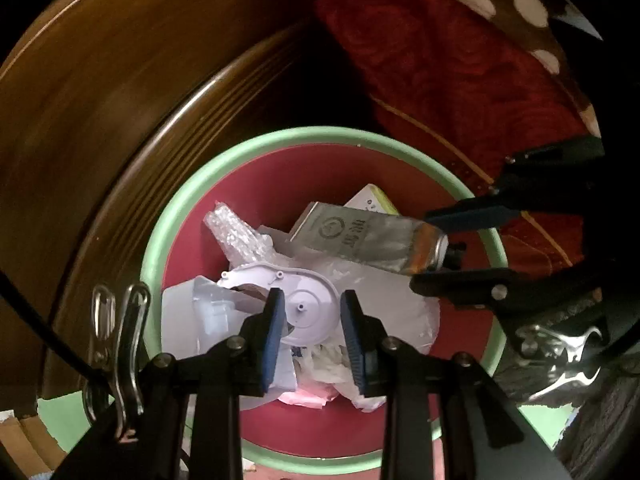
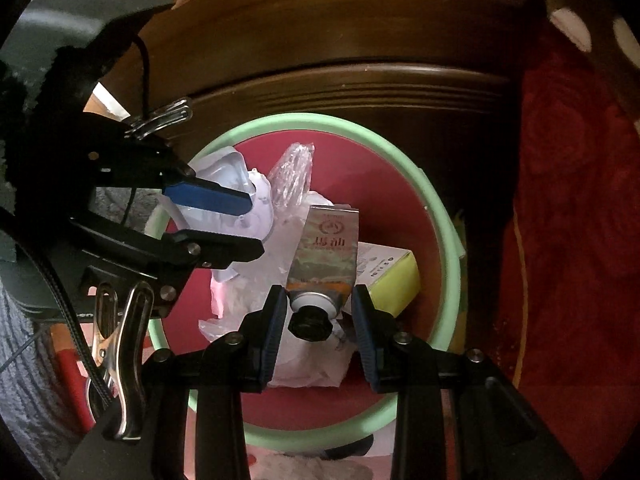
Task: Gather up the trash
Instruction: 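Open the left gripper to drop the pink ring while the right drops the tube, then raise both open grippers from the bin back toward the nightstand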
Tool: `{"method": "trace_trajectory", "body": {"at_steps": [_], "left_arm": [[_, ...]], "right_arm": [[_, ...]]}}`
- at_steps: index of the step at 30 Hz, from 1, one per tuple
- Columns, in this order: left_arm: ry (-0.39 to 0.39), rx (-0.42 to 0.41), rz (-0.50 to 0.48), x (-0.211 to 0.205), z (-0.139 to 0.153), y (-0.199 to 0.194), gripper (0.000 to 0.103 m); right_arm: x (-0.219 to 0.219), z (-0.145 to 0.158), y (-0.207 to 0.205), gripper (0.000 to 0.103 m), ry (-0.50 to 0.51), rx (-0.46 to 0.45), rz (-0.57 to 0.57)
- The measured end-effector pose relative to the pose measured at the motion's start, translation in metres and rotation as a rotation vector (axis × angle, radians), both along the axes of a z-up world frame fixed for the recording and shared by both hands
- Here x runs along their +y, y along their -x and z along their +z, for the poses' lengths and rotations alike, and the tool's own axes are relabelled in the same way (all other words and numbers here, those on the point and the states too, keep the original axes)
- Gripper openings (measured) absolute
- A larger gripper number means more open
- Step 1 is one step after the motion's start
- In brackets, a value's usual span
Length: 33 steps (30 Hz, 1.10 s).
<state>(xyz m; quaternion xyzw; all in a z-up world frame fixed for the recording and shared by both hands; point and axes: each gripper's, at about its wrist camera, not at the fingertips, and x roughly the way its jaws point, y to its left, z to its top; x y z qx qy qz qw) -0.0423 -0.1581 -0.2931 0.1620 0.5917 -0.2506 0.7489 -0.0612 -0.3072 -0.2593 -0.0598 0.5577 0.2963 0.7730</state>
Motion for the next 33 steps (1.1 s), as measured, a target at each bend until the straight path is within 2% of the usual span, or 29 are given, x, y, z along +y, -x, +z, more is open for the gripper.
{"method": "trace_trajectory", "body": {"at_steps": [7,9,11,14,18,20,29,33], "left_arm": [[-0.009,0.006,-0.009,-0.003,0.003,0.002,0.032],[-0.024,0.008,-0.017,-0.008,0.001,0.002,0.042],[-0.049,0.014,-0.017,-0.009,0.000,0.003,0.059],[-0.065,-0.014,-0.032,-0.012,0.002,0.008,0.072],[-0.071,-0.023,-0.036,-0.013,0.006,0.011,0.077],[-0.069,-0.025,-0.045,-0.014,0.010,0.012,0.079],[-0.070,-0.064,-0.047,-0.011,0.026,0.017,0.079],[-0.076,-0.049,-0.072,-0.010,0.034,0.016,0.079]], "right_arm": [[0.002,-0.003,-0.002,0.034,0.002,0.027,-0.008],[0.003,-0.007,-0.004,0.034,0.005,0.041,-0.006],[0.005,-0.011,-0.007,0.034,0.004,0.073,0.001],[0.008,-0.016,-0.008,0.038,0.009,0.096,0.019],[0.008,-0.015,-0.008,0.052,0.046,0.057,0.017],[0.006,-0.013,-0.011,0.065,0.046,0.048,0.003],[0.003,-0.014,-0.016,0.073,0.020,0.055,-0.005],[0.004,-0.009,-0.013,0.075,0.007,0.067,0.006]]}}
